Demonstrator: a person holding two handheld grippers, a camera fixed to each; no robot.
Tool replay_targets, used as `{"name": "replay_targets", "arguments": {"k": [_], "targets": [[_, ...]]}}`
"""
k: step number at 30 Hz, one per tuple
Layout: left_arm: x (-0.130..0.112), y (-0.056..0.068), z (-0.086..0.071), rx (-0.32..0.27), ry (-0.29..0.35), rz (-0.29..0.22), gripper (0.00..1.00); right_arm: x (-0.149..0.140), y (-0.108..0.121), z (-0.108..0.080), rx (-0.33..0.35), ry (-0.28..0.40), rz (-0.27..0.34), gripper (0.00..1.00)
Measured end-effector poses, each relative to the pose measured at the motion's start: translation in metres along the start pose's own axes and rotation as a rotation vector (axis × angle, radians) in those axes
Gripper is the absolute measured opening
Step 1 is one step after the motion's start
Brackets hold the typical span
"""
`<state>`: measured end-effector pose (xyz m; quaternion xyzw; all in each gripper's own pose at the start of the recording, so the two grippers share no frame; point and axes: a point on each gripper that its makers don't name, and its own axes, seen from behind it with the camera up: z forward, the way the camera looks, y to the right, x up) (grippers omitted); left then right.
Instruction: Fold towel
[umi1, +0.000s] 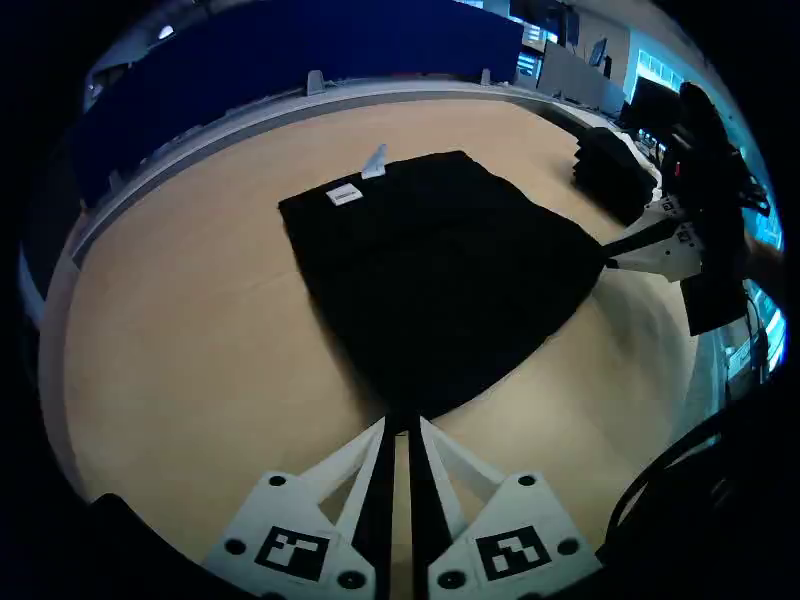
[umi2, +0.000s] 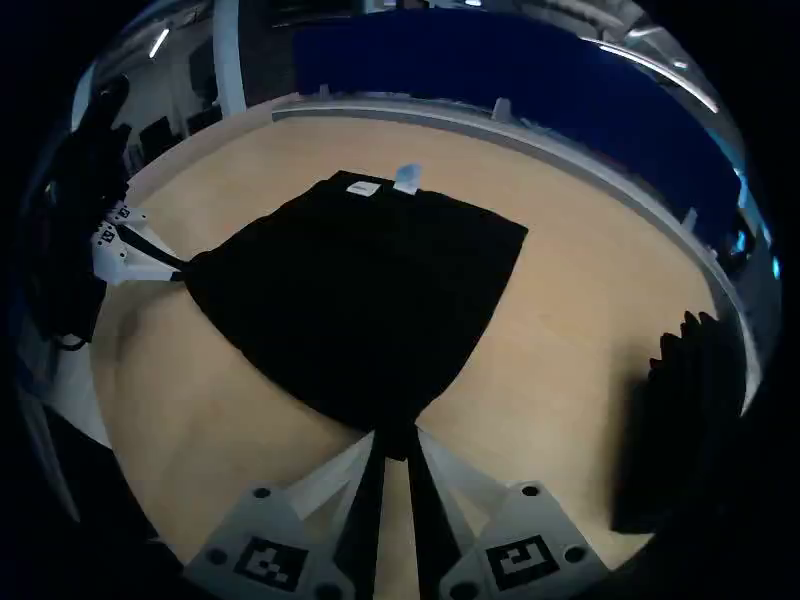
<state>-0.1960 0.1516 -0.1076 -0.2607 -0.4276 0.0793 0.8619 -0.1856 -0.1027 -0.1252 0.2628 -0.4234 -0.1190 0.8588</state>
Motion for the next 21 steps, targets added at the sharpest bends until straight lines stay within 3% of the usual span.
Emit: {"name": "replay_targets", "arguments": {"k": [9,21], "targets": [[0.014,0.001,-0.030,0.001,0.043,-0.051,0.09,0.011,-0.004,-0.028,-0.005,-0.001,-0.038,0.15],[0.022,0.015,-0.071,-0.011,0.072,-0.119,0.09,0.027,-0.008,-0.068,0.010,-0.008,-0.042,0.15]]}}
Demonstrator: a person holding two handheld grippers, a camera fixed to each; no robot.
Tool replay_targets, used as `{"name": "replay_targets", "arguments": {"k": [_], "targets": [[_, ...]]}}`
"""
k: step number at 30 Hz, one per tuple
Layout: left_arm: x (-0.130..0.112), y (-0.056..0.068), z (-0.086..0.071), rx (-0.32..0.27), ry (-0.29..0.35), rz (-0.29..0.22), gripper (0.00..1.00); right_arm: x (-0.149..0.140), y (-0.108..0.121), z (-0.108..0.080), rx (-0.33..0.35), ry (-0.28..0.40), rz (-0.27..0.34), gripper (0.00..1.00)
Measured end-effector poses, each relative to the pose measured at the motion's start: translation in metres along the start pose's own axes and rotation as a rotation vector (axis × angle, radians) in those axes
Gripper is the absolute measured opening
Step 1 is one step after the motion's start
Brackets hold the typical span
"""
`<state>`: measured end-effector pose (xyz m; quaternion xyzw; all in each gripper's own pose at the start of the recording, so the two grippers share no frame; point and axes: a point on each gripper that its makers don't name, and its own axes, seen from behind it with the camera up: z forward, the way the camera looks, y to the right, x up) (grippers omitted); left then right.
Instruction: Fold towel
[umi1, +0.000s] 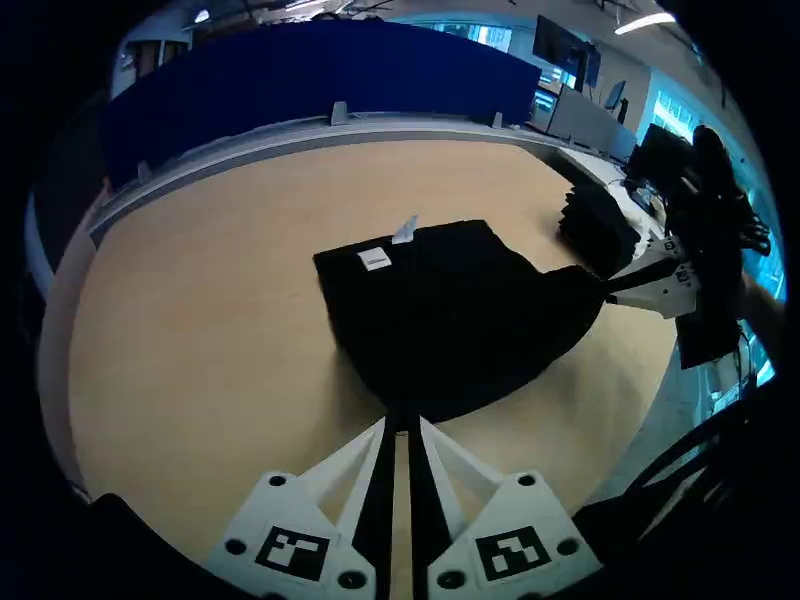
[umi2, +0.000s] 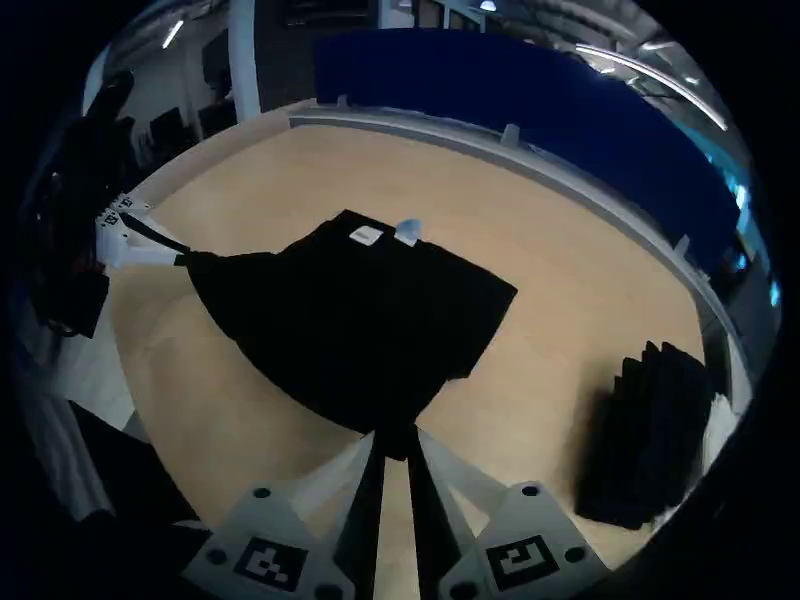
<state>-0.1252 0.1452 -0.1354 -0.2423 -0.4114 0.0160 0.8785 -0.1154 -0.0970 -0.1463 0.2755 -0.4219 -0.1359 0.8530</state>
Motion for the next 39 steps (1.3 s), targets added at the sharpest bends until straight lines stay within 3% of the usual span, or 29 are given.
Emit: {"name": "replay_targets", "arguments": {"k": [6,11,23,35,39], "targets": [[0.001,0.009,-0.019,-0.013,0.003,-0.023,0.09,0.001,-0.004,-0.018,0.015,-0.011,0.000,0.15],[0.004,0.009,-0.022,-0.009,0.009,-0.035,0.09,0.000,-0.008,-0.021,0.026,-0.018,-0.002,0.15],[0.031,0.000,-0.011,0.000,0.039,-0.024,0.08,0.014,0.003,-0.014,0.032,-0.025,0.008,0.15],[0.072,-0.027,0.020,0.023,0.075,0.011,0.08,0.043,0.035,0.006,0.022,-0.044,-0.011,0.15],[0.080,-0.026,0.023,0.013,0.088,0.029,0.08,0.043,0.036,0.010,0.028,-0.051,-0.021,0.15]]}}
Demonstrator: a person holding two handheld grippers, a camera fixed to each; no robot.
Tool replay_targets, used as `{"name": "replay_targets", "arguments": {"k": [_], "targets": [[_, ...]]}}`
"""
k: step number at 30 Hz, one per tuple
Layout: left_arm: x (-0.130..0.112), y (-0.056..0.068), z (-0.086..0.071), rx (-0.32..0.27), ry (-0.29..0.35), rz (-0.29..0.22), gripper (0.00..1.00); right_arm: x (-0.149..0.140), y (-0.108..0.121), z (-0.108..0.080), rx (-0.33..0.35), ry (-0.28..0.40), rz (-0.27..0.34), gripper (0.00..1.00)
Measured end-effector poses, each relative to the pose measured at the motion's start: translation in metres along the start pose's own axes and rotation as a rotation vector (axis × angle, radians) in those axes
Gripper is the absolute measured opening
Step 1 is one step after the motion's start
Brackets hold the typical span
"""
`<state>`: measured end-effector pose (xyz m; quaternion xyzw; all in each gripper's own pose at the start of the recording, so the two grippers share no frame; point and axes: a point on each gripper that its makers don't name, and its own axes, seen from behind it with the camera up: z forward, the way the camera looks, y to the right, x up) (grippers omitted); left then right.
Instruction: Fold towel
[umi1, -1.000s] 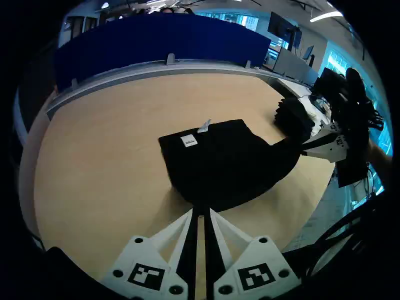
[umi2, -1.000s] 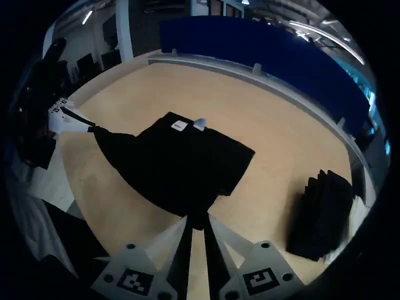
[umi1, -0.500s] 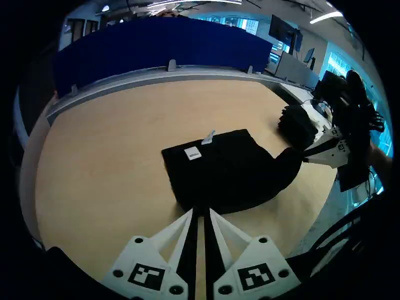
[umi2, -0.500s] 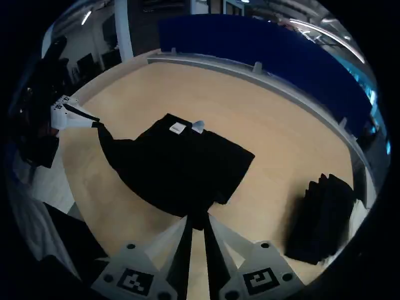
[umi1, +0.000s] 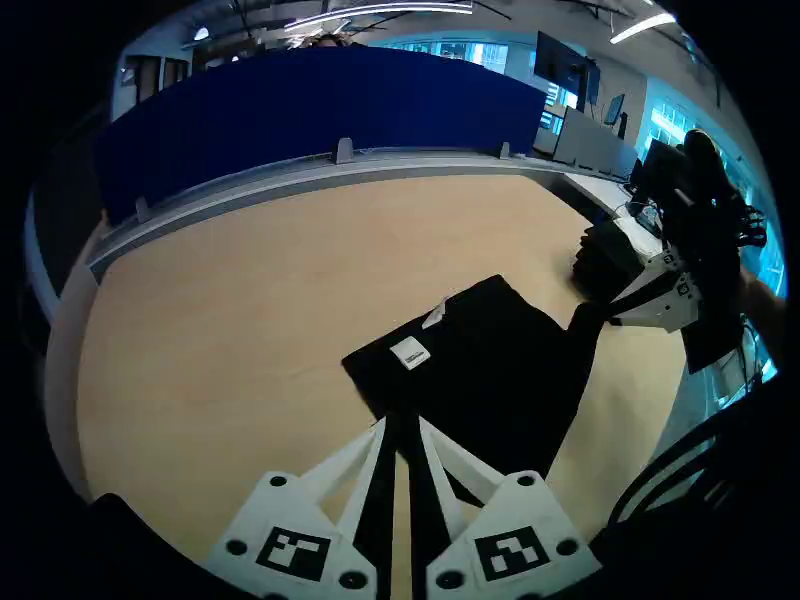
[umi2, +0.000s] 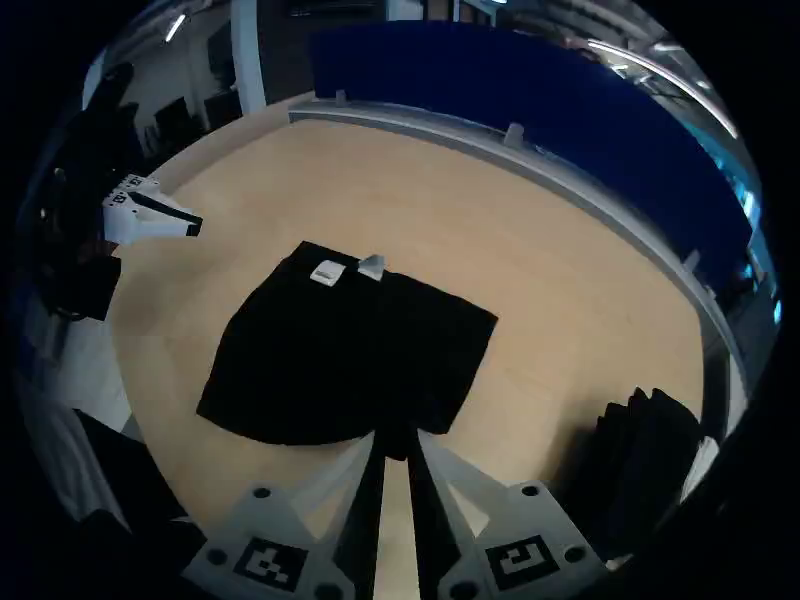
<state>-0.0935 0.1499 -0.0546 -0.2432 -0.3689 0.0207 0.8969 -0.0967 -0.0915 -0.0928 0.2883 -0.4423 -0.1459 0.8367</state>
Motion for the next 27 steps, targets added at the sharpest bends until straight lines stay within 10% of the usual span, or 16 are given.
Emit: {"name": "replay_targets", "arguments": {"k": [8,21,27], "targets": [[-0.009,0.014,-0.007,-0.034,-0.006,0.004,0.36,-0.006,-0.002,0.000,0.003,-0.001,0.026,0.15],[-0.085,0.071,-0.020,-0.165,-0.151,0.045,0.94,-0.009,-0.006,0.001,0.002,-0.004,0.018,0.15],[-0.089,0.079,-0.024,-0.174,-0.152,0.023,0.94,-0.010,-0.008,0.001,0.000,-0.007,0.006,0.15]]}}
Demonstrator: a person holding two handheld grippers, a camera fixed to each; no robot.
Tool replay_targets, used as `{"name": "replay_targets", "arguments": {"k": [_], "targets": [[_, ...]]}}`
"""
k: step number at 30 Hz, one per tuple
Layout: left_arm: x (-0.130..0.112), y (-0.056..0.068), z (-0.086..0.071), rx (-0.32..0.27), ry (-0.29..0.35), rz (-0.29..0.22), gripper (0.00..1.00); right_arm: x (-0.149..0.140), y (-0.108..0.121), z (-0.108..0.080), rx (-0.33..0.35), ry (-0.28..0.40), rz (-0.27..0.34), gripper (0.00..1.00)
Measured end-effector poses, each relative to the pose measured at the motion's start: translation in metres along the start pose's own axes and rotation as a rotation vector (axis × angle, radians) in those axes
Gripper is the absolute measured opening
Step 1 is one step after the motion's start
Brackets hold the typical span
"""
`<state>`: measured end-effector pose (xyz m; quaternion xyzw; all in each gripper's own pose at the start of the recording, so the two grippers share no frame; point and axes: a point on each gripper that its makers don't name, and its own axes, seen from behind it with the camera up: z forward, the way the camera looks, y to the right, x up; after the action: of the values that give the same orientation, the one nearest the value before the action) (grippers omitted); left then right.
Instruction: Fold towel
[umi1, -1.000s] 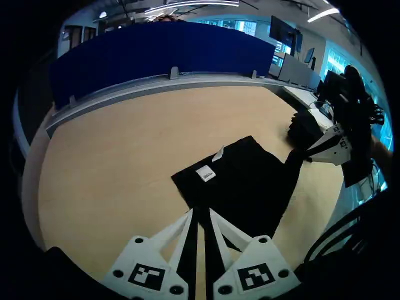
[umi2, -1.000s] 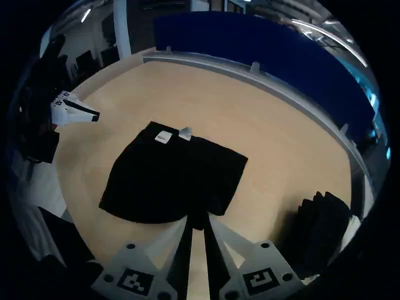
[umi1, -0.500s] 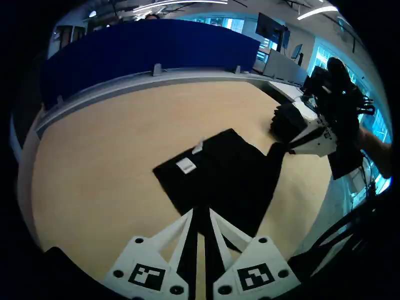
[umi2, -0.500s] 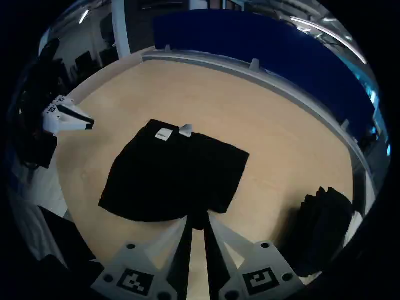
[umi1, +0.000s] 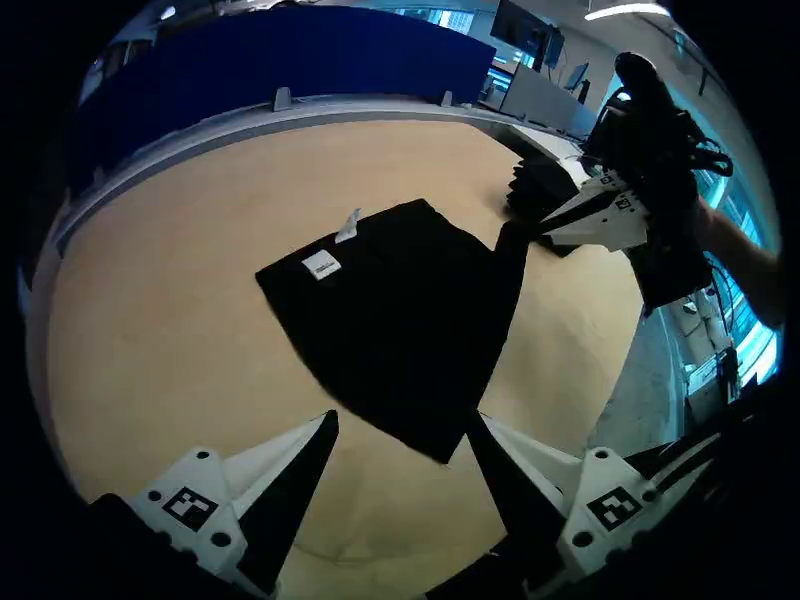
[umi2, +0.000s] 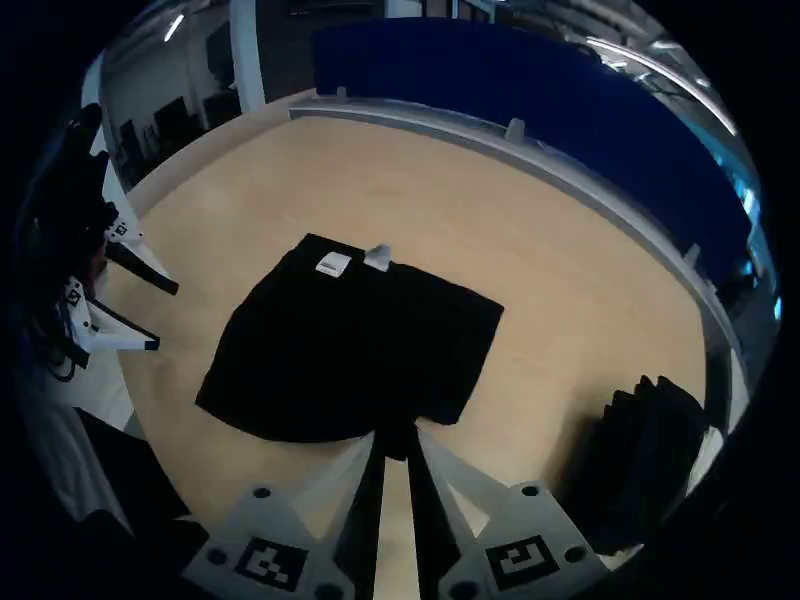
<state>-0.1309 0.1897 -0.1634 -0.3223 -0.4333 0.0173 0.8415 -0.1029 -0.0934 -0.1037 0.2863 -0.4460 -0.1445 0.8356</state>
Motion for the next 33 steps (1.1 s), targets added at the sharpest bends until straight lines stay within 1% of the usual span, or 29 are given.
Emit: {"name": "replay_targets", "arguments": {"k": [6,11,15,18,23,33], "targets": [[-0.018,0.011,0.003,-0.009,-0.025,-0.014,0.94,-0.001,0.001,0.002,-0.001,0.001,0.003,0.15],[-0.041,0.025,0.014,-0.019,-0.061,-0.019,0.94,-0.005,-0.001,0.003,-0.001,-0.005,0.003,0.15],[-0.057,0.032,0.022,-0.024,-0.081,-0.030,0.94,-0.009,-0.002,0.003,-0.001,-0.011,0.003,0.15],[-0.066,0.033,0.029,-0.018,-0.090,-0.036,0.94,-0.013,-0.003,0.004,-0.003,-0.015,0.003,0.15],[-0.078,0.031,0.036,0.002,-0.108,-0.036,0.94,-0.016,-0.005,0.005,-0.001,-0.016,0.007,0.15],[-0.086,0.034,0.037,-0.004,-0.121,-0.054,0.94,-0.015,-0.007,0.005,0.002,-0.011,0.006,0.15]]}}
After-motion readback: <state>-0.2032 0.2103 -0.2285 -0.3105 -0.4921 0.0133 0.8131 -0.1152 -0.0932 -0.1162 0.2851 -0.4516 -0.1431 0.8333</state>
